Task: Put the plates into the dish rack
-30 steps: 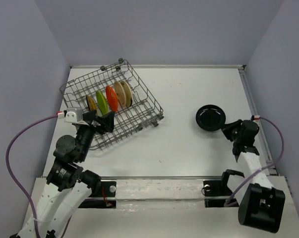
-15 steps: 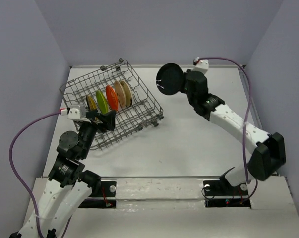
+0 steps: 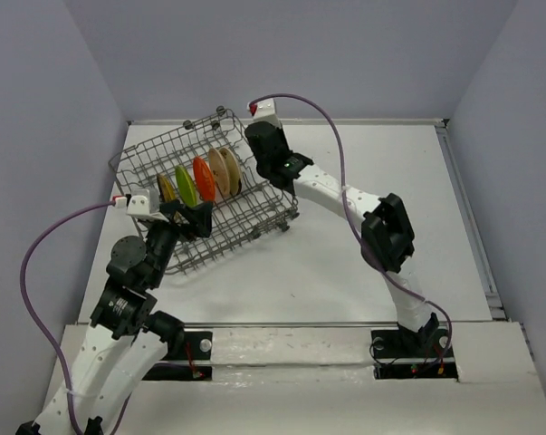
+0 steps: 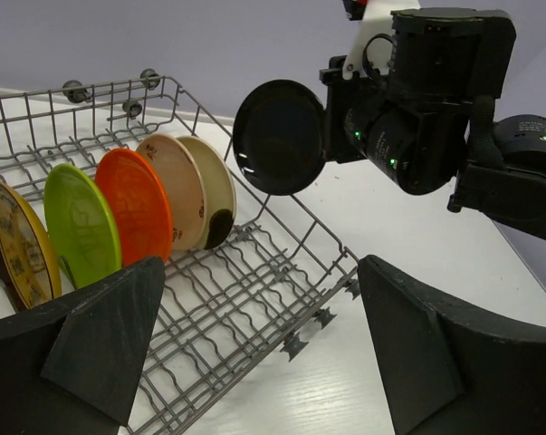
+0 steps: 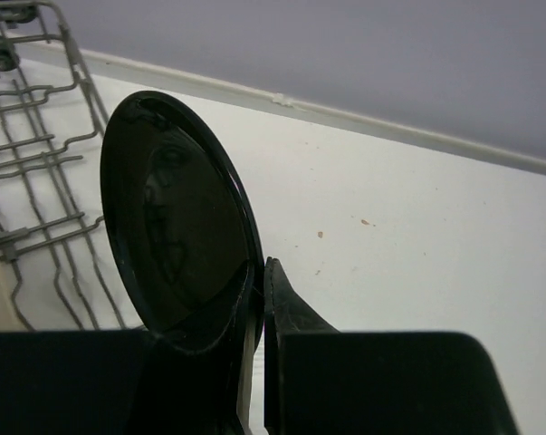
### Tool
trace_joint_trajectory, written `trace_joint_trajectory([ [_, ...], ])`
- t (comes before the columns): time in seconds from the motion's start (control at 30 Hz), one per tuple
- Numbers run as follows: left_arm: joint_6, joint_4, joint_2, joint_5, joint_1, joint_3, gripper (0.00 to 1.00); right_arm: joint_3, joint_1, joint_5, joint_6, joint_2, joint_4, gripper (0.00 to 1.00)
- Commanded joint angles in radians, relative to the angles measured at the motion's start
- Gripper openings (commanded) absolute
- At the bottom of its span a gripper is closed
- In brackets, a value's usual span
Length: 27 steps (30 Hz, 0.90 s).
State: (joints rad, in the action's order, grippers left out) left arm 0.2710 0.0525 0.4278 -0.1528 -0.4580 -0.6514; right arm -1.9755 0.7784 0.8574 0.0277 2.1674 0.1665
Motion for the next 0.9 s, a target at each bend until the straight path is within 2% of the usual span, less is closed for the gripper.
trace_joint_trajectory([
  [0.0,-0.007,-0.04,0.019,0.004,-0.001,-0.022,0.99,-0.151,0.045,0.054,0.101,0.018,-0.033,0.07],
  [0.3,-0.007,-0.043,0.037,0.01,0.004,-0.024,0.99,-0.255,0.105,0.038,0.143,0.13,-0.032,0.07],
  [0.87,-0.006,-0.045,0.048,0.016,0.004,-0.024,0.99,-0.375,0.133,0.046,0.176,0.278,-0.009,0.07],
])
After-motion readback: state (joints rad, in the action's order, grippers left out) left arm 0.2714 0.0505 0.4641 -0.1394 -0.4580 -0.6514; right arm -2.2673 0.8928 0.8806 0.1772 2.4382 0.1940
